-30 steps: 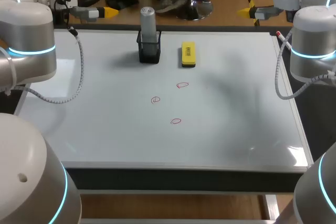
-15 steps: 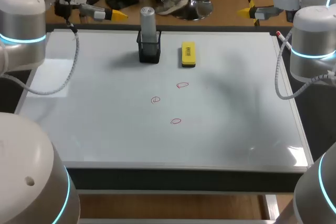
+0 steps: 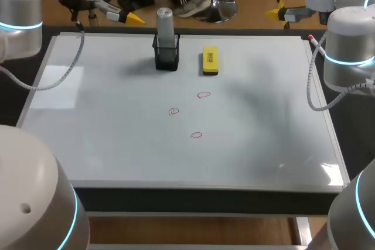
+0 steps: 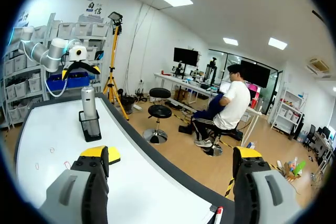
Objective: Pick up the inspection probe, press it on each red-marked spot on the whiteboard one by one, put down the probe, pick up the eraser, and wipe off all the red marks.
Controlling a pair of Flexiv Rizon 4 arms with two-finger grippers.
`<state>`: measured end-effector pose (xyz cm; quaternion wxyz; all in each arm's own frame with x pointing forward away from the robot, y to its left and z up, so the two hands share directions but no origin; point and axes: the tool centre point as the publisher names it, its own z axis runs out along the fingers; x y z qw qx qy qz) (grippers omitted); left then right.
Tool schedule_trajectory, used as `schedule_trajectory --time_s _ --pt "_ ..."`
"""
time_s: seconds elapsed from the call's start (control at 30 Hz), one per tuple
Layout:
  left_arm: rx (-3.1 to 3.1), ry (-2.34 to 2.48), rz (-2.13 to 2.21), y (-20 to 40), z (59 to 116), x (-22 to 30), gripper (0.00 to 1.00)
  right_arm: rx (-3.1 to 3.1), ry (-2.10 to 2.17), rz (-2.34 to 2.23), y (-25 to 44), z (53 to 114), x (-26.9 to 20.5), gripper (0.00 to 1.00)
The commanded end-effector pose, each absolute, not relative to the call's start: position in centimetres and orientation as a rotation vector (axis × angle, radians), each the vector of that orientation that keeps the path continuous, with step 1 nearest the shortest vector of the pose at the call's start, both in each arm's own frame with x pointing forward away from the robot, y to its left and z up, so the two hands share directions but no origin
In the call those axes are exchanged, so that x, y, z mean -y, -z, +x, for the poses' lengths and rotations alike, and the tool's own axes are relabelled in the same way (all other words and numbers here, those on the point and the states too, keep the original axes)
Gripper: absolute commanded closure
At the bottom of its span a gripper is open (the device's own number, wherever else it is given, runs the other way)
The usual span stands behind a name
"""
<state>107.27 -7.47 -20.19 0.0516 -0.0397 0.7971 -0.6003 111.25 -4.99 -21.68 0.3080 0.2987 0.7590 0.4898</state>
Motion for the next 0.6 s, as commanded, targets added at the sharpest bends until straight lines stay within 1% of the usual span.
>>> schedule_trajectory --time_s 0.03,0.6 --pt "-2.481 1.92 0.013 21.2 108.1 8.5 0.0 -2.007 -1.296 0.789 21.7 111.3 5.0 0.0" --pt "-2.406 2.08 0.001 24.5 107.9 11.2 0.0 -2.007 -1.296 0.789 21.7 111.3 5.0 0.0"
